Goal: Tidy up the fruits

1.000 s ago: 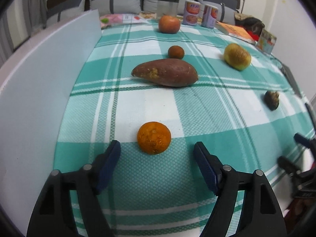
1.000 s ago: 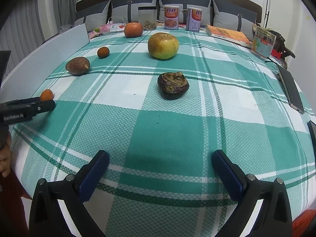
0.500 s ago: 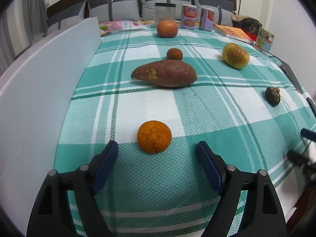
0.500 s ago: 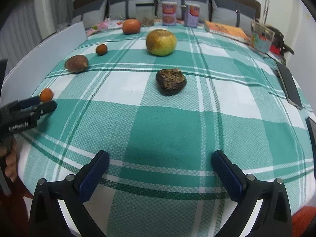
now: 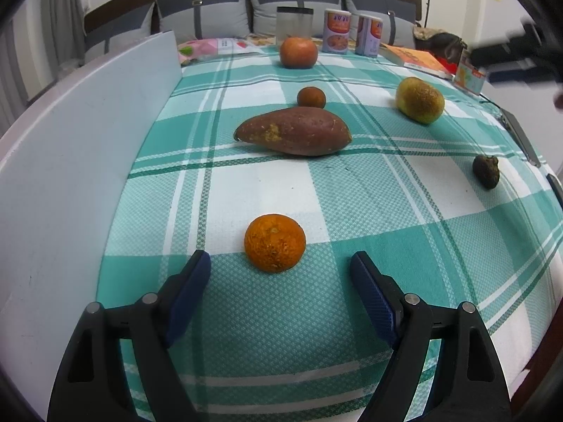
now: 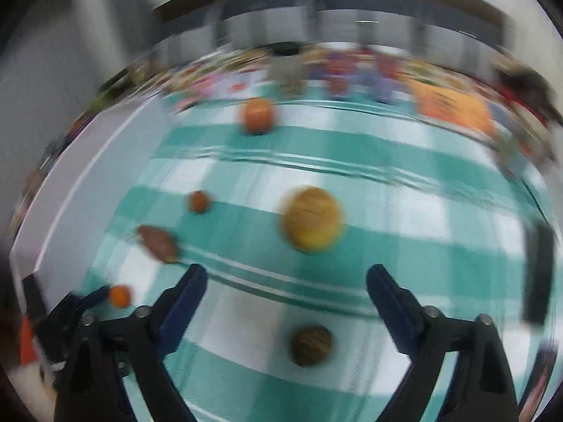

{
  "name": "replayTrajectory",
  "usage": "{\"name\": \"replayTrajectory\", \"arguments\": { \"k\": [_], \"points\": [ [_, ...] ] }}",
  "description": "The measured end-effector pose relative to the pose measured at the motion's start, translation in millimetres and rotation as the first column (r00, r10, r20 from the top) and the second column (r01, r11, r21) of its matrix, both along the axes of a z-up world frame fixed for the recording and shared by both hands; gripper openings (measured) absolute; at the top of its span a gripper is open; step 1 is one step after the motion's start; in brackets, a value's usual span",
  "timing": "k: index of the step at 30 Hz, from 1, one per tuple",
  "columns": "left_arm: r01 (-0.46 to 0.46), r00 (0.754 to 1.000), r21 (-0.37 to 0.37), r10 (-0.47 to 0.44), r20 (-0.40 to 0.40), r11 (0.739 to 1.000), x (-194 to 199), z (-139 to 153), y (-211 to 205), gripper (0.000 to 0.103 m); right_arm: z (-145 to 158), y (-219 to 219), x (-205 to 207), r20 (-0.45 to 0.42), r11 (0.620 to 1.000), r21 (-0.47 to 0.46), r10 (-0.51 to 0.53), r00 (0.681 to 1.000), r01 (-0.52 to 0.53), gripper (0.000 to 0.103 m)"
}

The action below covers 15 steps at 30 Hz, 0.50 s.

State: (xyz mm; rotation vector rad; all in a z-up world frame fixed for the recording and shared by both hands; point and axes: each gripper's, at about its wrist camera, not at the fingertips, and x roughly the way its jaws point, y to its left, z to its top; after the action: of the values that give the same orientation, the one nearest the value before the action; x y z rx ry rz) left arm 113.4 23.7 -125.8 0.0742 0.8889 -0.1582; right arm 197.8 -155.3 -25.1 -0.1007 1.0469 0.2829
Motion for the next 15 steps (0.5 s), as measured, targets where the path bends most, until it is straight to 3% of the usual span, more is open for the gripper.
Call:
{"name": "replayTrajectory", "arguments": {
  "k": [2, 5, 12, 13, 14, 15],
  "points": [
    [0.001, 1.000, -0.001, -0.001, 0.000, 1.000, 0, 0, 0, 0.084, -12, 48, 8, -0.058, 0.989, 0.012, 0.147, 0.987, -0.147, 0.081],
    [0.001, 1.000, 0.000, -0.001, 0.000, 1.000, 0, 0, 0, 0.084, -34, 105, 21, -0.114, 0.967, -0.024, 0.250, 0.961, -0.255, 0.074],
    [0.001, 1.000, -0.001, -0.001, 0.001, 1.000, 0, 0, 1, 0.084, -95, 173, 48, -0.254, 0.912, -0.184, 0.317, 0.914, -0.367, 0.065],
    [0.001, 1.000, -0.001, -0.001, 0.001, 1.000, 0, 0, 1, 0.084, -101, 178, 49, -0.262, 0.902, -0.207, 0.323, 0.909, -0.380, 0.061],
    [0.001, 1.000, -0.001, -0.001, 0.002, 1.000, 0, 0, 1, 0.084, -105, 180, 50, -0.270, 0.894, -0.217, 0.330, 0.905, -0.391, 0.051],
    [0.001, 1.000, -0.001, -0.001, 0.002, 1.000, 0, 0, 1, 0.084, -108, 182, 51, -0.277, 0.888, -0.235, 0.329, 0.903, -0.395, 0.050]
  ]
}}
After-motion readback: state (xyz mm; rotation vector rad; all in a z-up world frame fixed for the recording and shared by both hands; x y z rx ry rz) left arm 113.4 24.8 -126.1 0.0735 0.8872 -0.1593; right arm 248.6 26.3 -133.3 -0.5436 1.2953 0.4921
